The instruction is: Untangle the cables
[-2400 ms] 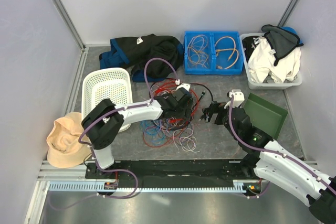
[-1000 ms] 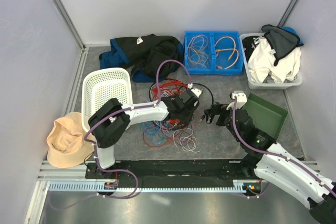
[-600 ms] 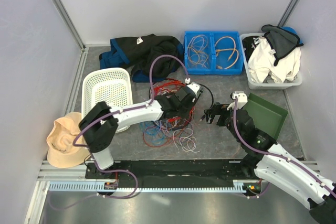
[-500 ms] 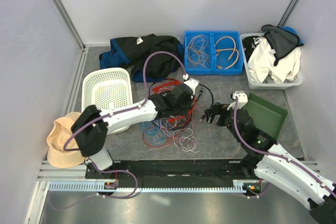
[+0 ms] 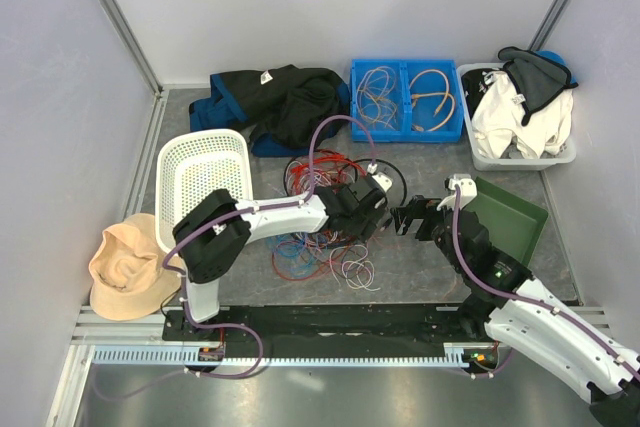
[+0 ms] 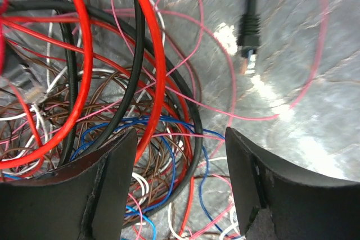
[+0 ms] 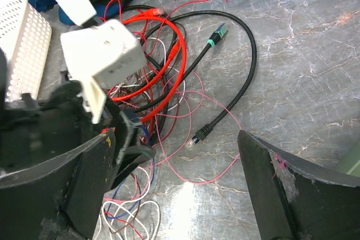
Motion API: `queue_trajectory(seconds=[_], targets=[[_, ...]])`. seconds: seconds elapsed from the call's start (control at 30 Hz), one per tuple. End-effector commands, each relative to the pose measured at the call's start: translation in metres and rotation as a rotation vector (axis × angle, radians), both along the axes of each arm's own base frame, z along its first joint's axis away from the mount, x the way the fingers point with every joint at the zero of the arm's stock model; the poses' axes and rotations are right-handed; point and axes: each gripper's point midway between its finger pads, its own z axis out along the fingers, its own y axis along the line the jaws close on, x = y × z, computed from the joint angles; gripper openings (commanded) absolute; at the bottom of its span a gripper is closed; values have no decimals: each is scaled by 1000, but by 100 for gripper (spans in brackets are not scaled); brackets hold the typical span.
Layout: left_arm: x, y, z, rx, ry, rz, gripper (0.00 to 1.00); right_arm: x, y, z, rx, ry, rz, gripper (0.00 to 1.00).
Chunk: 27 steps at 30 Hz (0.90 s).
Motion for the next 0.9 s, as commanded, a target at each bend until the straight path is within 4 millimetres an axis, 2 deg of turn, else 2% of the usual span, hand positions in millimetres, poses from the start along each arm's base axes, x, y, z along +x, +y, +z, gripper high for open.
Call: queue_trajectory(seconds=[0.0,0.13,0.33,0.43,0.47,0.5,0.53,0.57,0.6,0.63,0.73,0.77,0.83,0.87], targets=[[21,0,5,43,-88,11,70,1,3,17,26,-23,5,98],[28,1,-1,56,-107,37,68,1,4,16,26,-19,10,98],[33,4,-10,76,-119,52,58,-1,2,14,28,-16,9,98],[33,3,-5,64,-122,50,30,-2,2,13,27,-12,8,98],[31,3,-1,54,-122,50,17,-2,2,13,28,-13,10,98],[31,4,4,43,-125,55,12,-2,1,14,27,-15,7,98],[31,3,21,9,-144,59,7,-2,1,15,29,-16,7,98],[30,5,28,0,-150,64,2,-2,1,16,32,-19,5,98],[30,6,36,-14,-155,65,2,-2,2,18,34,-21,7,98],[28,6,59,-54,-179,64,2,-2,2,19,34,-21,7,98],[24,7,97,-107,-210,46,2,0,3,19,32,-21,7,98],[23,8,123,-157,-236,41,2,1,4,19,30,-18,7,98],[14,6,144,-205,-234,-3,2,1,5,21,40,-22,9,98],[10,6,168,-258,-256,-24,2,1,6,22,45,-25,10,98]])
